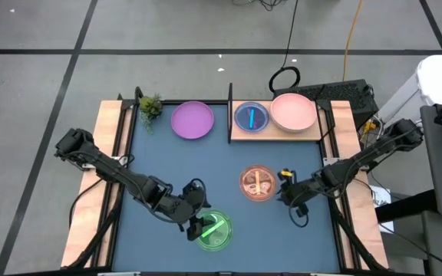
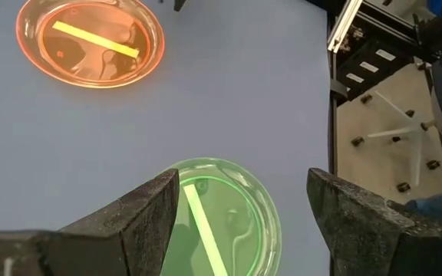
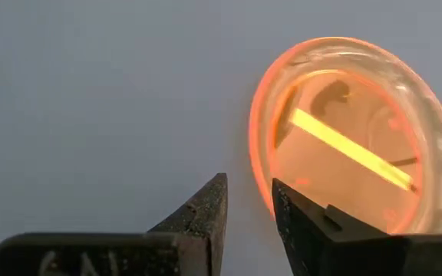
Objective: Place and stack plates onto a shelf
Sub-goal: Stack the transparent orange plate on the transparent blue plate on the shelf
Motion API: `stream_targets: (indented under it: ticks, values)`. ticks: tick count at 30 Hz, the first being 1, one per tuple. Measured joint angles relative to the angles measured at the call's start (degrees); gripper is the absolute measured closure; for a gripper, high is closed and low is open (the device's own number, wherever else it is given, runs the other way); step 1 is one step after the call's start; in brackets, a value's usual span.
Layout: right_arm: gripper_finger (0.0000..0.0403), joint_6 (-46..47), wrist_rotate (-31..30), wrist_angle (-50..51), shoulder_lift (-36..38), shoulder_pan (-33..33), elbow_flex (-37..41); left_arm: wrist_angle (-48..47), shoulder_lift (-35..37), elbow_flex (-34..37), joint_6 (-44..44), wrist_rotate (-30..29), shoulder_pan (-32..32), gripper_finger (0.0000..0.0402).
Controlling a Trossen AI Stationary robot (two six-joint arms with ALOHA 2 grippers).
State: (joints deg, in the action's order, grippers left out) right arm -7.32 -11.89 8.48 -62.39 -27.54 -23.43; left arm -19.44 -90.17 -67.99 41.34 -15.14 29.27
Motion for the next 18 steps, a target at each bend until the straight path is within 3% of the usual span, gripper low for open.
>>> stream_targets:
  ticks: [12,18]
  values:
    - [0.0264,-7.4,-0.3,-8.0,-1.0,3.9,4.8,0.0,0.0,0.0,1.2,0.0,0.0,0.0112]
    - [0.0268,-14.6,-0.3,-14.5,-4.9,5.8,6.0,0.0,0.0,0.0,2.3,0.0,0.0,0.0112]
